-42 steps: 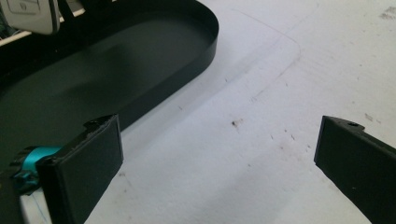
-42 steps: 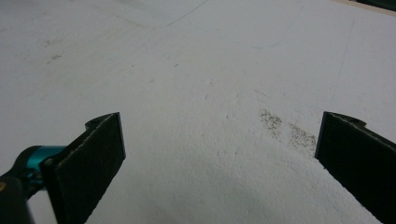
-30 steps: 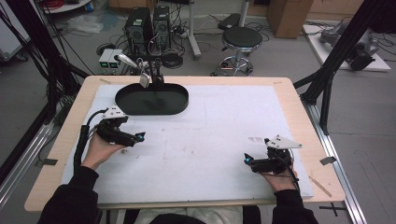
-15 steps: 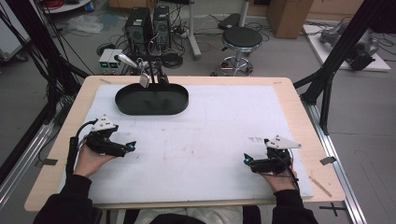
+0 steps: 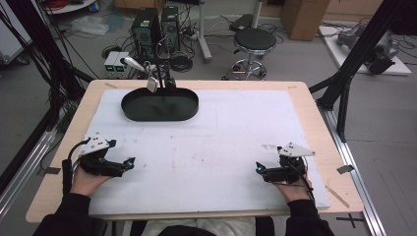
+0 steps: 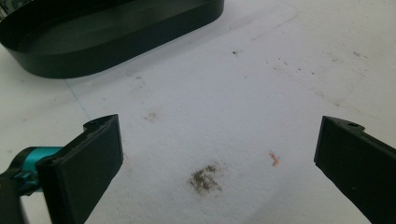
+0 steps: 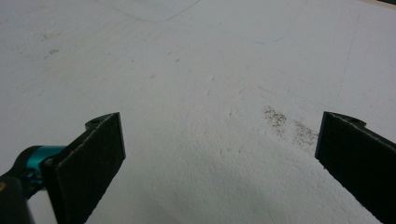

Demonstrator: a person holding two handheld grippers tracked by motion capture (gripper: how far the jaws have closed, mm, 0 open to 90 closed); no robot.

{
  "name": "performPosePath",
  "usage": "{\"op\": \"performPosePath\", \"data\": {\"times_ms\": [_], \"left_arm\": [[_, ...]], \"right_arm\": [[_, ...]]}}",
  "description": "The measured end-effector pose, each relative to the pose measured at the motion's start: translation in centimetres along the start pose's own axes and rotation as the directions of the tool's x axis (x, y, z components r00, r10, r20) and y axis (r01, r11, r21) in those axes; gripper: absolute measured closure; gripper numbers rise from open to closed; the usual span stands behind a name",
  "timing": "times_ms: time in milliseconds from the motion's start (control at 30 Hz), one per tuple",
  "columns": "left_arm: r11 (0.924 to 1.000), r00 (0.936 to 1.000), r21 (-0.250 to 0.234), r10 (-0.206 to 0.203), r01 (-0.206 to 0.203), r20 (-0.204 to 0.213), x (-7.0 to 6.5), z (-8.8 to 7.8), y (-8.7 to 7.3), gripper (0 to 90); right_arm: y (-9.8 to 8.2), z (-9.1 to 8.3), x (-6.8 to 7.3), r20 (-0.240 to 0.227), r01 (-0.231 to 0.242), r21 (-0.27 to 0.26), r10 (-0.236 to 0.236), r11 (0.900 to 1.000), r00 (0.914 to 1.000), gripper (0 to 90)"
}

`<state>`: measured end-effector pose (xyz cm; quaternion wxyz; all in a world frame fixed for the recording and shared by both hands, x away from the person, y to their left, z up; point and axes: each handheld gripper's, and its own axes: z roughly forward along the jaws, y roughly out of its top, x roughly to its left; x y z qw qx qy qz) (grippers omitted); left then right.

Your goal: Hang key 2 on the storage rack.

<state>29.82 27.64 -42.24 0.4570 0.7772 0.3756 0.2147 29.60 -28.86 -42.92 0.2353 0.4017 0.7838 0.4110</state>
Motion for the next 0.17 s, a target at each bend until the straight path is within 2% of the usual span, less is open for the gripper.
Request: {"op": "performPosePath", "data": {"times_ms": [167], "left_arm": [[0.9993,0.9990,-0.006,-0.036,0.036,-0.027,0.2,-0.6,-1.4,1.7]], "right_arm": [[0.1,0.2,0.1,-0.001,-0.001,0.006,0.001,1.000,1.0000,0.7]]}}
